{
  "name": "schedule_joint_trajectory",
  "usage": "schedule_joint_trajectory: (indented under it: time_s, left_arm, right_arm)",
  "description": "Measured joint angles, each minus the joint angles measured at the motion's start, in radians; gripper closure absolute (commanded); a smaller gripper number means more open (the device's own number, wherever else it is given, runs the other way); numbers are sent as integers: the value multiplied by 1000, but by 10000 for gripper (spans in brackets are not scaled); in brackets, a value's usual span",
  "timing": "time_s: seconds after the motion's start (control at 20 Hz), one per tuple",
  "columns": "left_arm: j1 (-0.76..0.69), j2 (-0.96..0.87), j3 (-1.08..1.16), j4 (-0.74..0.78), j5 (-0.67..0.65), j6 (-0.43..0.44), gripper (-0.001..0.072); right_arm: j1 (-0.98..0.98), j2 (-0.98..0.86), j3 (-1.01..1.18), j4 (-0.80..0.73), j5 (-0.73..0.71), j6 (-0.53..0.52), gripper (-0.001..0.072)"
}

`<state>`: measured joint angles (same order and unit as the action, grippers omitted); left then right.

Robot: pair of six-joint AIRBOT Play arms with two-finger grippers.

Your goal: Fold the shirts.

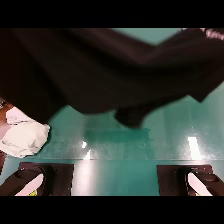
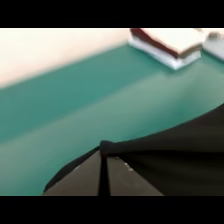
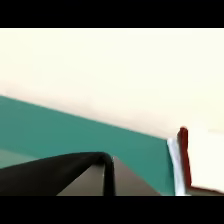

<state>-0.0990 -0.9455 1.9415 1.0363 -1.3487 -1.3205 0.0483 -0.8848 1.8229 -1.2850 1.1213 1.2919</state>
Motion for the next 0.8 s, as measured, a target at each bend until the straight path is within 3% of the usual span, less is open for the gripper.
schedule_joint_trajectory:
  time_s: [0.15, 0.3, 0.55, 0.8]
  left_arm:
    - [0, 2, -244, -16, -37, -14, 684]
    - [0, 1, -563, -18, 12, -15, 684]
    - [0, 1, -979, 26, 358, 14, 683]
    - [0, -2, -1083, 52, 699, 8, 682]
  right_arm:
    - [0, -75, -64, 1, 104, 41, 698]
    - [0, -194, -175, 7, 189, 61, 698]
    - [0, -404, -349, 9, 141, 76, 697]
    - [0, -550, -358, 11, 29, 112, 696]
